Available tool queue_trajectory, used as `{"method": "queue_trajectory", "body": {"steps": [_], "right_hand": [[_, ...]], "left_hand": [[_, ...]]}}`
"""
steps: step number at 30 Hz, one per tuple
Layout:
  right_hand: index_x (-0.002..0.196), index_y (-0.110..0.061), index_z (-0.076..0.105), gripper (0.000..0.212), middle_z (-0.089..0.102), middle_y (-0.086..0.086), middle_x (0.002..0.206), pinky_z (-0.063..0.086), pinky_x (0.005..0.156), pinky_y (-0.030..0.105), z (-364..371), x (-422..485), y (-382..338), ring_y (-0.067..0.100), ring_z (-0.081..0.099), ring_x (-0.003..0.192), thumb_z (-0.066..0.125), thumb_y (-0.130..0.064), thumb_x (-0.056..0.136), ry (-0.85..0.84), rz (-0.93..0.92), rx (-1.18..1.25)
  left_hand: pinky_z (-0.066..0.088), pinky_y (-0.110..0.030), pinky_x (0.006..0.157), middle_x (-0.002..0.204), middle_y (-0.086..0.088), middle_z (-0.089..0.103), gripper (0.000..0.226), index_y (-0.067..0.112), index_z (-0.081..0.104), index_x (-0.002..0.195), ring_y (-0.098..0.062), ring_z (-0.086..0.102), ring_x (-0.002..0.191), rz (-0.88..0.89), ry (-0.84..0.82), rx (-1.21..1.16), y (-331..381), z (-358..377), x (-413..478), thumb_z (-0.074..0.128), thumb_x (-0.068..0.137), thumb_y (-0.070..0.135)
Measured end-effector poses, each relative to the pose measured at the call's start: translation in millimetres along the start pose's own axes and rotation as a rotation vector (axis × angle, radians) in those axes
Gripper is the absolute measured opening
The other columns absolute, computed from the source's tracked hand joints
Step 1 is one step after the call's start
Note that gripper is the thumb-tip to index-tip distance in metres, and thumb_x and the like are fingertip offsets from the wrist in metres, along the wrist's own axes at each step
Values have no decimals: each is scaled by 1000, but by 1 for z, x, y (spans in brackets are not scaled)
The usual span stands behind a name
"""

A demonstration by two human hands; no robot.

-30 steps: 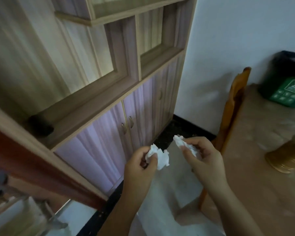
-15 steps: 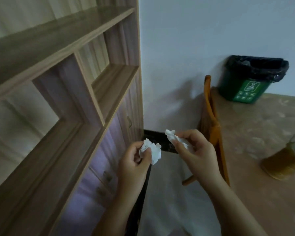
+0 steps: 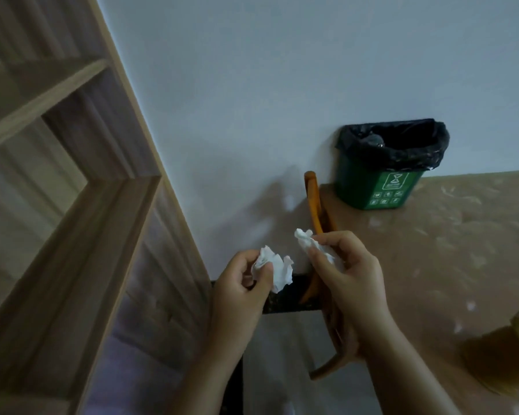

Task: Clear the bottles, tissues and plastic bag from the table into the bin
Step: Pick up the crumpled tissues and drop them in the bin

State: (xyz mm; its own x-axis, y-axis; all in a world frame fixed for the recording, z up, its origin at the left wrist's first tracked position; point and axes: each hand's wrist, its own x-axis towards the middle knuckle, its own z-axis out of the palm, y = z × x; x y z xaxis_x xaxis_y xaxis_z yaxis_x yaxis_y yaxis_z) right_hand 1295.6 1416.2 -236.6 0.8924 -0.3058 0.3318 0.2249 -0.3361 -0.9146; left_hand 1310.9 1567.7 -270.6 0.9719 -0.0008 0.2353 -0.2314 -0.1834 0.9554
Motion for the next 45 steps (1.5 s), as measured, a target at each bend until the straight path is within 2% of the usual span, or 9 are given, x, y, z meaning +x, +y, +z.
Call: {"method": "queue_trajectory", "body": {"steps": [5,10,13,16,23,29,35,39,45], "right_hand": [[79,-21,64,6,64,-7,82,47,64,14,-13,75,18,5,59,80,68,-18,77,67,-8,-55],[75,-29,62,19,64,-9,80,47,65,12,-28,119,33,4,59,80,60,-47,70,180,29,-84],[74,-32,62,2,63,-11,77,43,63,8,-36,139,46,2,58,76,63,-34,73,253,55,-136],[73,-32,62,6,62,-10,76,42,60,7,-40,161,58,3,57,73,63,-26,73,334,70,-182],[74,-30,62,15,63,-9,78,41,65,5,-31,228,76,-1,57,76,65,-16,75,520,115,-263],[77,-22,65,12,63,-5,78,41,64,7,-30,279,95,4,57,75,68,-10,78,686,183,-332],[75,-25,64,9,62,-9,76,40,64,6,-50,300,111,1,57,74,68,-17,78,819,243,-402],[78,-19,65,7,61,-8,77,38,65,5,-69,317,123,-2,55,75,68,-12,78,802,246,-463],[78,-19,64,11,61,-7,78,38,65,4,-92,332,139,-3,54,77,68,-8,77,810,246,-464]], "left_hand": [[46,-10,59,75,11,67,17,32,62,83,-2,62,72,70,-36,21,2,40,86,62,85,15],[46,-7,58,79,16,68,17,32,62,84,0,63,76,66,-130,-9,2,74,137,61,84,15],[46,-7,57,82,22,69,20,34,61,81,3,63,76,57,-179,-44,-2,95,170,62,84,14],[46,-7,57,77,11,70,20,31,62,83,2,64,74,42,-264,-90,-10,116,204,62,84,11],[49,-16,59,75,10,69,10,28,63,84,-4,64,70,95,-449,-140,-20,157,301,62,84,18],[44,-7,57,79,18,69,22,36,61,80,2,63,71,176,-619,-185,-14,201,376,60,85,14],[44,-6,57,76,14,64,24,37,56,80,4,61,71,270,-694,-170,-17,256,410,61,85,15],[46,-12,60,75,13,64,19,37,56,81,-3,60,70,318,-725,-122,-14,290,421,60,85,20],[42,-5,64,80,14,63,19,39,53,85,-1,59,77,379,-827,-60,-9,329,422,59,85,21]]}}
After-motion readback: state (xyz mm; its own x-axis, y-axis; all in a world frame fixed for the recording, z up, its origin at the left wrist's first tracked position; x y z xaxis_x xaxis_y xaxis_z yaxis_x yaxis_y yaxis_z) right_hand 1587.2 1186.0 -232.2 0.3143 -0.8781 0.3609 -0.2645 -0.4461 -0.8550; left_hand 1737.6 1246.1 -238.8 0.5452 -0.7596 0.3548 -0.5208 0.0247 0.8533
